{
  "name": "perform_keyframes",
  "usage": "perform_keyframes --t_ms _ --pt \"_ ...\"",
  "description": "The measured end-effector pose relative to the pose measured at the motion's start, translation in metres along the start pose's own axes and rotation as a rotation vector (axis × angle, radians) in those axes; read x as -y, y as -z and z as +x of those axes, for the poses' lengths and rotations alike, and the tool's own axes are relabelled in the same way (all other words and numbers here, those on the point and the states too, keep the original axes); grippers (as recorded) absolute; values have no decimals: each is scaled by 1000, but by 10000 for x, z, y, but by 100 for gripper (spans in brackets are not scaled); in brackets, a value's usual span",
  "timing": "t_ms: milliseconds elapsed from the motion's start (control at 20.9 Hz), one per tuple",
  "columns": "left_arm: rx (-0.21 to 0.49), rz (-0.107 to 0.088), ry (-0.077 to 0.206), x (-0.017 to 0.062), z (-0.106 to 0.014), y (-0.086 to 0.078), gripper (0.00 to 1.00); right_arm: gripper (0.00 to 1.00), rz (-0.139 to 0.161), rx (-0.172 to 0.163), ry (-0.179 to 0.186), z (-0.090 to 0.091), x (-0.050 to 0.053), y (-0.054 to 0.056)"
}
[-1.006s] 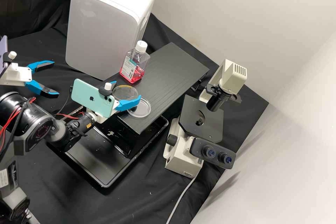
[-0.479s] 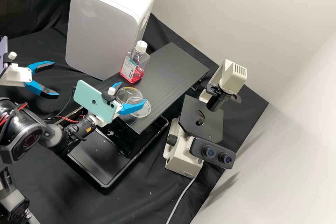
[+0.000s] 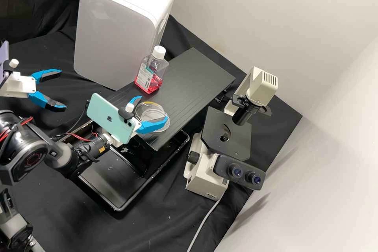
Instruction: Place the lid on the petri dish
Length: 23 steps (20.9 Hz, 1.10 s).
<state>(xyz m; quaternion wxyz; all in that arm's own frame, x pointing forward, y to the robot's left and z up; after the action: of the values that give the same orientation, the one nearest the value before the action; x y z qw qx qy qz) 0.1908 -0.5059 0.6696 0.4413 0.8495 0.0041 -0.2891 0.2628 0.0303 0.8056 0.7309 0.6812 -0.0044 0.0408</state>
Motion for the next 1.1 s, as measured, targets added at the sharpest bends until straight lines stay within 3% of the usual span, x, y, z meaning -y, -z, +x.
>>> perform_keyframes --t_ms 287,383,527,1101 --pt "2 8 1 1 -1 -6 100 0 32 46 -10 15 -29 -129" --pt "2 8 1 1 -1 -6 100 0 54 49 -10 16 -44 -156" --pt "2 8 1 1 -1 -6 100 0 62 64 -21 16 -69 -196" --pt "2 8 1 1 -1 -6 100 0 107 76 -11 61 -22 -244"
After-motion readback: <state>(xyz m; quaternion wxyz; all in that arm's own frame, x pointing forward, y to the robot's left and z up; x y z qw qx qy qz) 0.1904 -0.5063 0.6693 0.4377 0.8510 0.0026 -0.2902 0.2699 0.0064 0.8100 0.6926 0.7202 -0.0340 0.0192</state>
